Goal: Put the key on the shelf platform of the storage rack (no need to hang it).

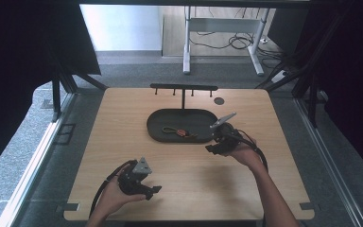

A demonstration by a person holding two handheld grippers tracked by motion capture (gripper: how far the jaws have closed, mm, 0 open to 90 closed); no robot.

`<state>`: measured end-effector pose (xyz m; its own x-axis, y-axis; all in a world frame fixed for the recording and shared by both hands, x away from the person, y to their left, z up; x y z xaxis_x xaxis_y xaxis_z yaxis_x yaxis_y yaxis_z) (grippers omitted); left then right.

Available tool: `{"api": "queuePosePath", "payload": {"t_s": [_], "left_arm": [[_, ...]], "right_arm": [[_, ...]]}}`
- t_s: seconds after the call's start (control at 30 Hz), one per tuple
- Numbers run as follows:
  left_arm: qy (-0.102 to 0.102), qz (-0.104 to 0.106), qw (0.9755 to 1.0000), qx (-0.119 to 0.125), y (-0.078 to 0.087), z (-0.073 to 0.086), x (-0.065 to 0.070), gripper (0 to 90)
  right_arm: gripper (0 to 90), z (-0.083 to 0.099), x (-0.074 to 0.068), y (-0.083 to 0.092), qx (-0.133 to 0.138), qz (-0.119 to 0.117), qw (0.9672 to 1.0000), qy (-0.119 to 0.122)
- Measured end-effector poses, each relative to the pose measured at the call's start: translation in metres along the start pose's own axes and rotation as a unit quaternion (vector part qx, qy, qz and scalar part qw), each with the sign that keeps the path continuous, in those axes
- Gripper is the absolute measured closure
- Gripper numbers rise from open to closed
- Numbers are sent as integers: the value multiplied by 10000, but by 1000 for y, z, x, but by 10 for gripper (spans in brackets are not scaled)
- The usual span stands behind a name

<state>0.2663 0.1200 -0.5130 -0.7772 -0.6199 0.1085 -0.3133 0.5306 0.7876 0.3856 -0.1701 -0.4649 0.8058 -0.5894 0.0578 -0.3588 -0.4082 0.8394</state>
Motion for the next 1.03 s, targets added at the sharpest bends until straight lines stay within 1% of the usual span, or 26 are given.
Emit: {"api": "queuePosePath", "payload": {"t_s": [0.17, 0.33, 0.47, 0.5, 0.53, 0.6, 0.63, 0.67, 0.7, 0.73, 0.77, 0.8, 0.9, 0.97, 1.03], "left_arm": [[-34, -20, 10000, -26, 1, 0, 0, 261], [8, -46, 10000, -25, 0, 0, 0, 261], [34, -70, 10000, -60, -1, 1, 0, 261], [34, -70, 10000, -60, -1, 1, 0, 261], [53, -82, 9999, -58, -1, 1, -1, 261], [60, -98, 9999, -70, -2, 1, -1, 261], [60, -98, 9999, -70, -2, 1, -1, 261], [57, -107, 9999, -74, -2, 1, -1, 261], [64, -105, 9999, -72, -2, 1, -1, 261], [62, -103, 9999, -77, -2, 1, -1, 261], [62, -103, 9999, -77, -2, 1, -1, 261], [42, -104, 9999, -90, -2, 1, -1, 261], [41, -118, 9999, -98, -3, 1, -1, 261], [48, -111, 9999, -84, -2, 0, -1, 261], [63, -114, 9999, -72, -2, 0, -1, 261]], "right_arm": [[475, 20, -3, 6, 147, -5, 9999, -64], [473, 45, -7, 11, 322, 22, 9993, -183], [469, 66, -10, 13, 427, 25, 9986, -325], [469, 66, -10, 13, 427, 25, 9986, -325], [468, 77, -10, 14, 450, 69, 9982, -388], [465, 86, -10, 14, 505, 89, 9977, -449], [465, 86, -10, 14, 505, 89, 9977, -449], [464, 95, -9, 13, 542, 98, 9969, -560], [464, 95, -9, 13, 542, 98, 9969, -560], [464, 99, -9, 14, 597, 132, 9960, -647], [464, 99, -9, 14, 597, 132, 9960, -647], [464, 100, -9, 18, 684, 160, 9953, -663], [446, 99, -10, 23, 828, 210, 9943, -634], [413, 99, -12, 26, 932, 336, 9931, -634], [394, 102, -15, 26, 998, 403, 9920, -654]]}}
Point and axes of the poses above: each handheld gripper's, and its own axes: y roughly backward along the jaws, z roughly out of its underside, x roughly to its right, the point moved 3 cm from there along -y, roughly forward along the jaws, and after that the axes turned 5 degrees about y, right-handed, at the moved point
